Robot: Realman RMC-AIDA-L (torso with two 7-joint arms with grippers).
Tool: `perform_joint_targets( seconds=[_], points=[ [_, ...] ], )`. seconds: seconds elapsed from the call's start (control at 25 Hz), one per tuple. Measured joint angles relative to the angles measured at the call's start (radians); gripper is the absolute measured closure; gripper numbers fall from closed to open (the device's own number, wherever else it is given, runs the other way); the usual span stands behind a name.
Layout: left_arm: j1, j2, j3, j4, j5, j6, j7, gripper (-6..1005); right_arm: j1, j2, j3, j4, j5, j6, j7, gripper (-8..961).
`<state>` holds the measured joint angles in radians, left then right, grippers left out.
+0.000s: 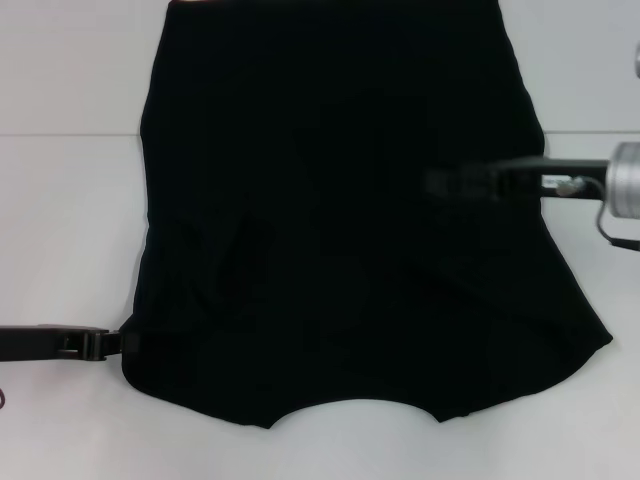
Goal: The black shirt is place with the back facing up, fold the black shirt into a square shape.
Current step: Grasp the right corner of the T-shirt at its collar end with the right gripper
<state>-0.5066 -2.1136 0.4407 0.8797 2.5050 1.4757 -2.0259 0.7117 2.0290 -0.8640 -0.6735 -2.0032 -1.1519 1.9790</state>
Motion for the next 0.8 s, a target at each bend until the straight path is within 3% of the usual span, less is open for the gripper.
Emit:
perform_joint_targets(
  seconds=[0.12, 0.48, 0.64, 0.8],
  points=[
    [-0.001, 0.0, -0.002, 0.0, -0.004, 0.002, 0.0, 981, -0.018, -0.037, 0.007, -0.001, -0.073, -0.041, 0.102, 126],
    [0.003, 0.001, -0.005, -0.002, -0.041, 0.002, -0.001, 981, -0.135, -0.166, 0.025, 0.007, -0.127, -0.201, 0.269, 127],
    [-0.001, 0.001, -0.005, -0.01, -0.048, 0.001, 0.0, 981, -0.186, -0.198, 0.07, 0.013, -0.143, -0.265, 0.281, 126],
    [-0.004, 0.001, -0.005, -0.014, -0.051, 0.0, -0.001, 981, -0.195, -0.2, 0.103, 0.025, -0.194, -0.296, 0.286, 127]
  ],
)
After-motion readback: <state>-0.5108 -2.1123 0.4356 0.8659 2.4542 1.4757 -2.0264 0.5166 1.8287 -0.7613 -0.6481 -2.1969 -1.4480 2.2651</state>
